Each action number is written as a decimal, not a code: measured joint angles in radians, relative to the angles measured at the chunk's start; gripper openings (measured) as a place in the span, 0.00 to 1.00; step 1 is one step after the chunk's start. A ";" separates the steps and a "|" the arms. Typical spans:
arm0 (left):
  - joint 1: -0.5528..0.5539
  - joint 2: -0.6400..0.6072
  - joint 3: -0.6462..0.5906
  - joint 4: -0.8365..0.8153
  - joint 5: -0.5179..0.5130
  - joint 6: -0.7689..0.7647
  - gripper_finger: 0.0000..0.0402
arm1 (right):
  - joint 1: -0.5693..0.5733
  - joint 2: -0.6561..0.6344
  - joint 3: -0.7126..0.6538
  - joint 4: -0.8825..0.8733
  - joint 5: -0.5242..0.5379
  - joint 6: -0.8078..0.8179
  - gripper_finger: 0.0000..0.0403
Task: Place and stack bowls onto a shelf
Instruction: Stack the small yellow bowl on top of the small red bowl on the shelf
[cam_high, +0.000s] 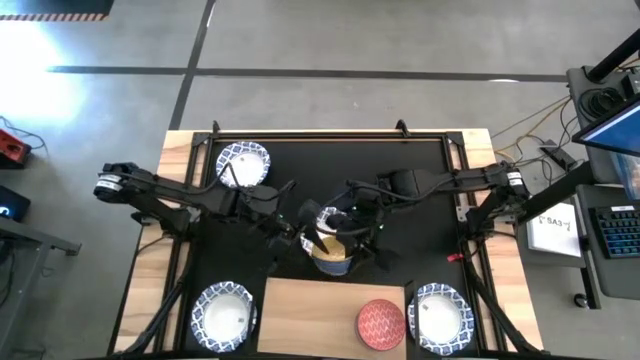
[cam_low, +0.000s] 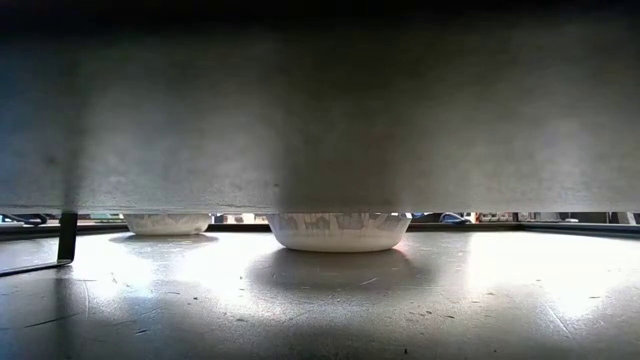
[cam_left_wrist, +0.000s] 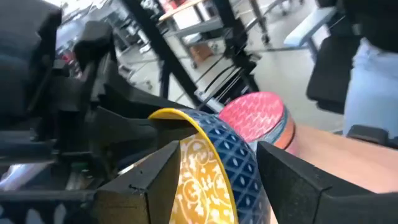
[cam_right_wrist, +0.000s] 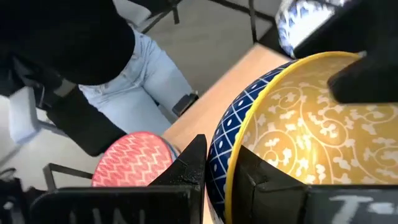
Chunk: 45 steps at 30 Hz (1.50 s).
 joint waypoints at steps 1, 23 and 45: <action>0.000 -0.002 0.000 -0.001 -0.016 -0.001 0.48 | -0.006 0.000 0.000 -0.015 0.000 0.024 0.07; -0.004 -0.038 0.001 -0.004 -0.068 -0.217 0.48 | 0.185 -0.066 0.000 -0.169 0.283 0.511 0.07; -0.081 -0.038 0.001 0.001 -0.057 -0.336 0.48 | 0.533 0.026 0.000 -0.047 0.626 0.748 0.07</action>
